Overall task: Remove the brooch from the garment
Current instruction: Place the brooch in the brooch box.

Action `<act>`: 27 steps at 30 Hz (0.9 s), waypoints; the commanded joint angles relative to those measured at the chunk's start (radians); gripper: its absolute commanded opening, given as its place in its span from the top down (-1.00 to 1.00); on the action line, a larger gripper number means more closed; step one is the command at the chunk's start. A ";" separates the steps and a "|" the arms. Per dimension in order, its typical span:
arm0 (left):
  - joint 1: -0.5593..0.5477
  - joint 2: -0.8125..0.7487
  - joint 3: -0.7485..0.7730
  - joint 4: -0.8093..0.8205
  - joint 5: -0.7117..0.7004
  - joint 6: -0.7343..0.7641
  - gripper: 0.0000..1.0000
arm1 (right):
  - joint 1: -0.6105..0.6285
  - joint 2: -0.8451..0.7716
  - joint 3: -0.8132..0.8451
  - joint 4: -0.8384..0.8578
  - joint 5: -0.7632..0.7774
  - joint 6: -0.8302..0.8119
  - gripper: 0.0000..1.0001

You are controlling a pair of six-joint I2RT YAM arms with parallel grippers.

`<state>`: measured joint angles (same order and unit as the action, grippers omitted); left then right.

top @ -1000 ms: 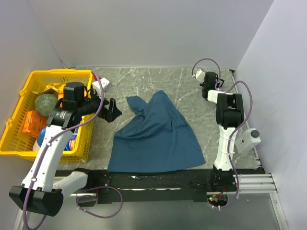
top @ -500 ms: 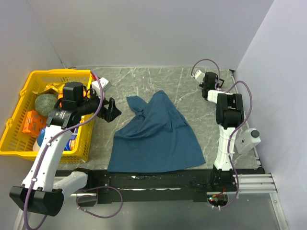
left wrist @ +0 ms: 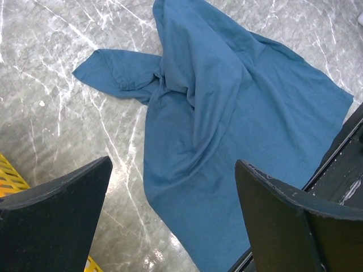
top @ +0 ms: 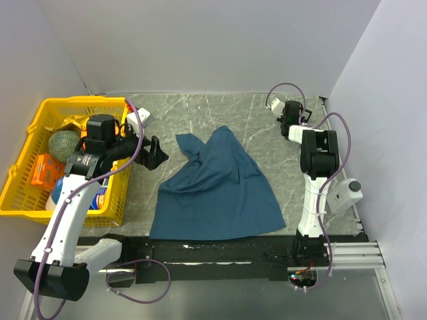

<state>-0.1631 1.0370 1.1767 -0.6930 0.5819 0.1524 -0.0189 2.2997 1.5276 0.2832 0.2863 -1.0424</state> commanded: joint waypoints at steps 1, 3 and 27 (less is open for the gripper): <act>0.010 -0.020 -0.005 0.036 0.032 -0.010 -0.93 | 0.007 0.024 0.017 0.024 -0.004 0.004 0.88; 0.008 -0.020 -0.003 0.038 0.033 -0.010 -0.92 | 0.010 0.023 0.014 0.024 -0.006 0.005 0.84; 0.028 -0.026 -0.005 0.038 0.055 -0.011 -0.93 | 0.014 -0.016 0.045 -0.119 -0.076 0.099 0.63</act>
<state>-0.1440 1.0302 1.1652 -0.6918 0.6060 0.1520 -0.0109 2.3001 1.5288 0.2104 0.2424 -0.9905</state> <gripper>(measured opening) 0.961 0.186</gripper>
